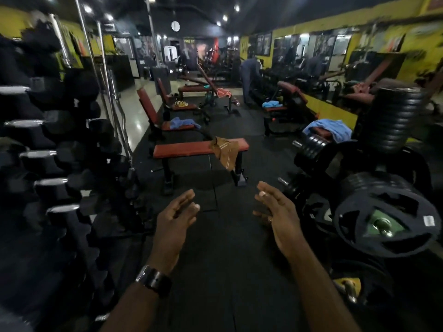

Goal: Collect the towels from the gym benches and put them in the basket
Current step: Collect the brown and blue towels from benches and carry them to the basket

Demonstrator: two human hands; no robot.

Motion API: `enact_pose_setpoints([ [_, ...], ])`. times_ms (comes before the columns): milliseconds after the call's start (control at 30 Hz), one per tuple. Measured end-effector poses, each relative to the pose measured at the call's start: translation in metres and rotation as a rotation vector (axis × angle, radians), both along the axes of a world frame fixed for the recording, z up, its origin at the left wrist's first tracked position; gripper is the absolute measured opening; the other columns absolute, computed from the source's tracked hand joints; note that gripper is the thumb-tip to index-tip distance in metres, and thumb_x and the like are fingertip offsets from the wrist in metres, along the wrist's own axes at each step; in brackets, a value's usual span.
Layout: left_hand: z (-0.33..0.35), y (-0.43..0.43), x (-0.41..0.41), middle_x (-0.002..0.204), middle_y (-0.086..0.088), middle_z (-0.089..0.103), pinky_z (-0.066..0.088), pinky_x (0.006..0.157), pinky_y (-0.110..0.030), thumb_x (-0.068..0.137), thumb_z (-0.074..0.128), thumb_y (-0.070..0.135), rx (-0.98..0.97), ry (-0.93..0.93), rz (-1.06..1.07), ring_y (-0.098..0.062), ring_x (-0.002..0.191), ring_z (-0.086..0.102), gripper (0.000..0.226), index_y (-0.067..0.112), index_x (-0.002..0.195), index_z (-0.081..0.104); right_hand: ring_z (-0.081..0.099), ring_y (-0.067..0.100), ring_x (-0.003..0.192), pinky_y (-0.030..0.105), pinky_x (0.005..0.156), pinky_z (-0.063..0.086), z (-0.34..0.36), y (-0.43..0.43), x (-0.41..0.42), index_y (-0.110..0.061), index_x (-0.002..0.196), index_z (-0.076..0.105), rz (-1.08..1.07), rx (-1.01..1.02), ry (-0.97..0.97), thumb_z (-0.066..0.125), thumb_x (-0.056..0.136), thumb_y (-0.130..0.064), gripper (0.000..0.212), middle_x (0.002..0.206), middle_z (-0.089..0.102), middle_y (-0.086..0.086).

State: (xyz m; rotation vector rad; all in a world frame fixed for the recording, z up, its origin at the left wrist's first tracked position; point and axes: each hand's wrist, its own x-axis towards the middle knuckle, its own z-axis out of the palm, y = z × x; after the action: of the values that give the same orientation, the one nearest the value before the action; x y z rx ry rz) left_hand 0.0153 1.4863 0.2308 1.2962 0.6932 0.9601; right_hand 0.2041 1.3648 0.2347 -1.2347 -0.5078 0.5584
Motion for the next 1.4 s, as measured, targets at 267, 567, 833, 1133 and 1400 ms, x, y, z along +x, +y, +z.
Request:
enact_pose_setpoints([
  [267,-0.035,0.163,0.145,0.125,0.009,0.067,0.054,0.094,-0.035,0.09,0.066,0.01,-0.073,-0.003,0.012,0.0,0.108,0.064,0.036,0.026,0.122,0.067,0.067,0.007,0.101,0.029,0.073,0.059,-0.036,0.152,0.133,-0.022,0.113,0.068,0.001,-0.054,-0.041,0.059,0.092,-0.017,0.024,0.115,0.069,-0.01],
  [567,-0.052,0.377,0.338,0.127,0.002,0.066,0.053,0.092,-0.037,0.09,0.063,0.004,-0.149,-0.01,-0.06,-0.007,0.109,0.062,0.034,0.022,0.119,0.067,0.064,0.014,0.109,0.037,0.077,0.057,-0.036,0.342,0.315,-0.025,0.113,0.068,-0.104,-0.079,-0.048,0.061,0.091,-0.016,0.025,0.116,0.069,-0.009],
  [833,-0.06,0.506,0.512,0.121,0.01,0.068,0.052,0.095,-0.038,0.09,0.064,0.01,-0.12,0.106,-0.224,-0.009,0.113,0.062,0.031,0.03,0.113,0.068,0.062,0.017,0.113,0.042,0.083,0.056,-0.052,0.446,0.474,-0.02,0.116,0.066,-0.254,-0.103,0.021,0.058,0.093,-0.014,0.026,0.123,0.066,-0.001],
  [1133,-0.082,0.665,0.722,0.117,0.004,0.068,0.05,0.095,-0.038,0.091,0.063,0.007,-0.18,0.193,-0.183,-0.009,0.101,0.063,0.035,0.017,0.125,0.063,0.062,0.019,0.115,0.041,0.083,0.056,-0.087,0.617,0.693,-0.027,0.108,0.067,-0.219,-0.114,0.137,0.059,0.093,-0.015,0.021,0.117,0.067,-0.006],
  [1400,-0.118,0.786,0.844,0.125,-0.003,0.065,0.05,0.095,-0.037,0.093,0.061,0.01,-0.355,0.288,-0.146,-0.017,0.112,0.061,0.031,0.021,0.121,0.062,0.062,0.014,0.112,0.044,0.085,0.057,-0.099,0.744,0.827,-0.029,0.116,0.065,-0.135,-0.213,0.09,0.06,0.092,-0.02,0.026,0.125,0.063,-0.004],
])
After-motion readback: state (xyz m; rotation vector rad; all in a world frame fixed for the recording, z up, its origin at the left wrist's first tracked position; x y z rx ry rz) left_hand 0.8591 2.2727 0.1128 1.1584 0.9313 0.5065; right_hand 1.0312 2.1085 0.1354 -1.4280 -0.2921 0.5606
